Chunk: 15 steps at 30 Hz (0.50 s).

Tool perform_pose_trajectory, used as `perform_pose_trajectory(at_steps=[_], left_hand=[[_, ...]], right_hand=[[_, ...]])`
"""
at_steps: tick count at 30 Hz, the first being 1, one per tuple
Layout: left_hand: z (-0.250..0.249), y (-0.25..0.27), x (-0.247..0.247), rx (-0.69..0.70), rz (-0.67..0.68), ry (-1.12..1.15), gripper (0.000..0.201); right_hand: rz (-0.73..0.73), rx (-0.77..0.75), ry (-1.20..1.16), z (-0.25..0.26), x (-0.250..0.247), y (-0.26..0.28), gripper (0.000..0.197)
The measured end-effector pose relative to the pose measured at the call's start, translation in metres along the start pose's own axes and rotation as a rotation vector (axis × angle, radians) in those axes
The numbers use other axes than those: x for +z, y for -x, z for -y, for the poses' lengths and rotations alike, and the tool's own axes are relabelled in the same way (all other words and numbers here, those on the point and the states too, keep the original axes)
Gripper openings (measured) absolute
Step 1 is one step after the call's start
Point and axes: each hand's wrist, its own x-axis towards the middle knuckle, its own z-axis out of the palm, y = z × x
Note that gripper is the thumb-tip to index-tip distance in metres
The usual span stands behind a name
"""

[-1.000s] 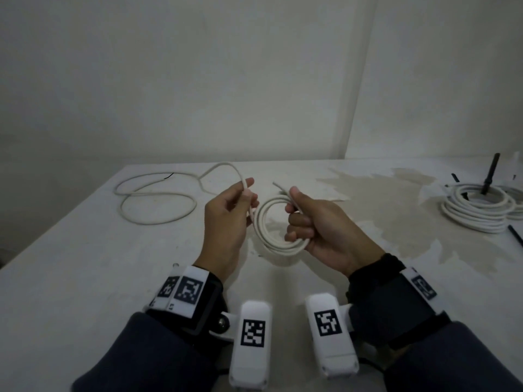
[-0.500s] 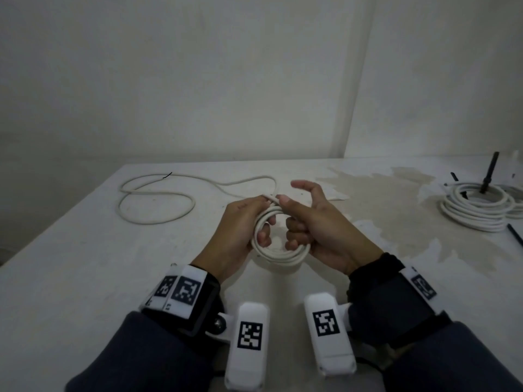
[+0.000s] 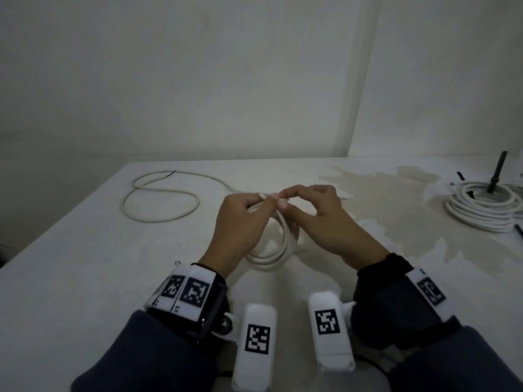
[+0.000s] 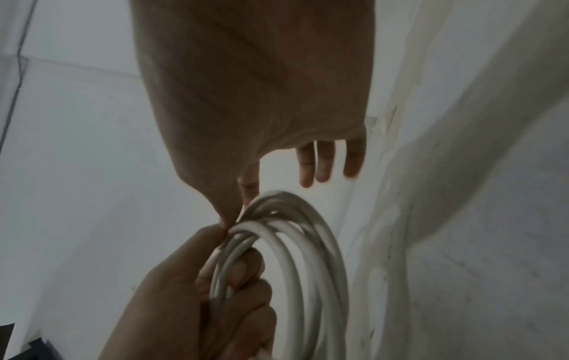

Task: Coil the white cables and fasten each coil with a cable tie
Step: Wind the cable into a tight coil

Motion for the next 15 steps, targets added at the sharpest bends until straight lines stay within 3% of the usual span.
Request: perform_pose_trajectory(at_steps=[3,6,7,11,15], left_hand=[[-0.0002,0.0015,0.0015,0.048,-0.004,-0.110,0.025],[-0.0015,0.0024,0.0036,0.079,-0.024,-0.069,0.011],[-0.0030,0.0035,0.0038,0.069,-0.022,-0.036,0.017],[-0.0071,0.0056,0.0021,0.144,0.022,-0.019,0.016],[-0.0043,0.0031,0.0016,0.119,-0.013,0.016,0.022]], right_hand=[[-0.030,-0.064,0.060,-0.0041,-0.0069,-0.0026,0.003],[-0.113,-0.200,0.023,-0.0034,-0.0097,-0.0033,0.012],[-0.128,-0.232,-0.008,-0.0024,-0.0098,-0.0030,0.012],[-0.177,-0.223,-0.084,-0.0029,-0.0092,-0.0046,0.016],[-0.193,-0.205,-0.203,-0.0009,-0.0106,-0.0023,0.022]])
